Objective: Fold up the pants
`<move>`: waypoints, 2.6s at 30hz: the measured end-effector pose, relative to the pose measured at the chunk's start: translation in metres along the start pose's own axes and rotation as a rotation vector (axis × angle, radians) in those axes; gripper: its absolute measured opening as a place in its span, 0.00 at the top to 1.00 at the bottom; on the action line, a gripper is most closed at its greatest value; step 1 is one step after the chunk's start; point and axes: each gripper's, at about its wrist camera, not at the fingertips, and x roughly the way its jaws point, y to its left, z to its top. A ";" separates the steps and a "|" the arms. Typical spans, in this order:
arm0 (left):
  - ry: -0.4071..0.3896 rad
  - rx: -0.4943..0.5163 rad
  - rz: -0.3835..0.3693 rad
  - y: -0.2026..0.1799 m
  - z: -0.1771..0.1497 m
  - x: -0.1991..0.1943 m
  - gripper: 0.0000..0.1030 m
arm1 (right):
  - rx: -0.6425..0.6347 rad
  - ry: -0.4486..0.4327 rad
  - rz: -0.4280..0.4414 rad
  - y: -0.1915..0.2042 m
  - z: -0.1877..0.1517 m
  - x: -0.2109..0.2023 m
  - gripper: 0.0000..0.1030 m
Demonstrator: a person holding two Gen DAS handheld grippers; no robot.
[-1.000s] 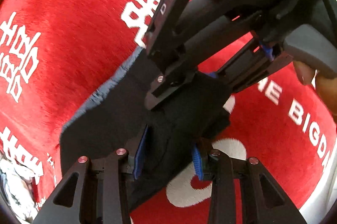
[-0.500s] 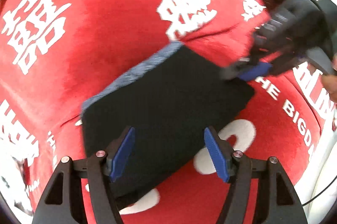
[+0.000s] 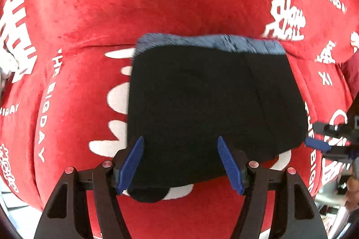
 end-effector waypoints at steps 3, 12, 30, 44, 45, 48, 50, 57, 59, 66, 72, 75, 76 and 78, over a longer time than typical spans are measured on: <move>0.002 -0.026 0.009 0.012 0.004 0.004 0.33 | 0.012 -0.010 0.008 -0.004 -0.005 -0.004 0.48; 0.093 -0.073 0.012 0.026 0.001 0.033 0.32 | 0.076 -0.069 0.077 -0.009 -0.003 0.007 0.80; 0.135 -0.106 -0.032 0.032 -0.002 0.046 0.22 | -0.144 -0.038 -0.208 0.020 0.000 0.013 0.79; 0.150 -0.099 -0.008 0.032 0.000 0.048 0.10 | -0.209 -0.029 -0.318 0.037 0.005 0.015 0.70; 0.151 -0.096 0.006 0.032 0.001 0.049 0.06 | -0.213 -0.028 -0.321 0.038 0.005 0.016 0.70; 0.150 -0.080 0.032 0.031 0.001 0.051 0.01 | -0.220 -0.024 -0.332 0.039 0.005 0.016 0.68; 0.147 -0.068 0.038 0.030 0.001 0.051 0.01 | -0.222 -0.022 -0.334 0.039 0.005 0.015 0.67; 0.161 -0.063 0.023 0.030 0.002 0.051 0.01 | -0.230 -0.046 -0.345 0.038 0.008 0.008 0.55; 0.164 -0.066 0.021 0.030 0.004 0.052 0.01 | -0.231 -0.060 -0.356 0.037 0.010 0.004 0.45; 0.174 -0.056 0.002 0.030 0.012 0.057 0.01 | -0.214 -0.047 -0.349 0.031 0.015 0.004 0.34; 0.164 -0.074 -0.023 0.047 0.029 0.057 0.01 | -0.247 -0.004 -0.351 0.033 0.023 0.011 0.32; 0.169 -0.093 -0.061 0.057 0.040 0.059 0.01 | -0.258 0.000 -0.331 0.036 0.031 0.011 0.32; 0.175 -0.097 -0.079 0.061 0.043 0.060 0.01 | -0.263 -0.002 -0.315 0.037 0.034 0.010 0.32; 0.191 -0.104 -0.121 0.067 0.049 0.064 0.01 | -0.277 0.001 -0.280 0.039 0.039 0.010 0.29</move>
